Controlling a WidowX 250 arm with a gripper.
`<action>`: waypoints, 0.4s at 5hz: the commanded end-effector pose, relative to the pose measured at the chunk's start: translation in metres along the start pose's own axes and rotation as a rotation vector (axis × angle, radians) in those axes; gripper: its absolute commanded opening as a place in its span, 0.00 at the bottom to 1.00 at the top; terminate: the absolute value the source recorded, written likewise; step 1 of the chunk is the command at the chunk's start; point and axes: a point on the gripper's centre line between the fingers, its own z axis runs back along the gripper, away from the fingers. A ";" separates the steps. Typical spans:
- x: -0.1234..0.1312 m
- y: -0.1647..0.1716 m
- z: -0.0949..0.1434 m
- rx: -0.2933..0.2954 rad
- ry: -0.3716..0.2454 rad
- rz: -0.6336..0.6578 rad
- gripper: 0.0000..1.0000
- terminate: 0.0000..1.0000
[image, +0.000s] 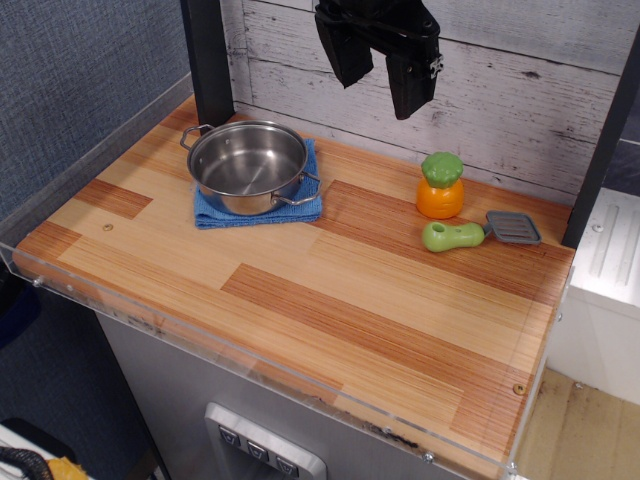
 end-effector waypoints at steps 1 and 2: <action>0.000 0.000 0.000 0.000 0.000 0.000 1.00 0.00; -0.009 0.020 0.002 0.081 0.029 0.104 1.00 0.00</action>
